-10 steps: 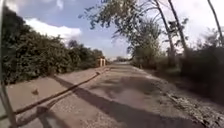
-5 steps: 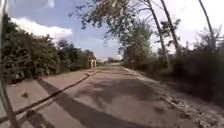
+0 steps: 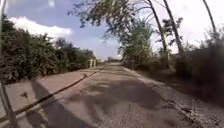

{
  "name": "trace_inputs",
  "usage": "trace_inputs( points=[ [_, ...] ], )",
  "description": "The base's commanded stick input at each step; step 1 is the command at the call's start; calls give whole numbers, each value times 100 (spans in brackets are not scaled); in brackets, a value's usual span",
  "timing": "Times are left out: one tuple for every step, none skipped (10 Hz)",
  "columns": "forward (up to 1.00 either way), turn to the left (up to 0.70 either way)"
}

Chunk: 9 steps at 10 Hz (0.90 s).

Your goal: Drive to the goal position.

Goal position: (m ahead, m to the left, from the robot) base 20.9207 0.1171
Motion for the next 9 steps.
trace_inputs(
  points=[
    [70, 0],
    [70, 0],
    [70, 0],
    [70, 0],
    [70, 0],
    [70, 0],
    [70, 0],
    [70, 0],
    [70, 0]
  ],
)
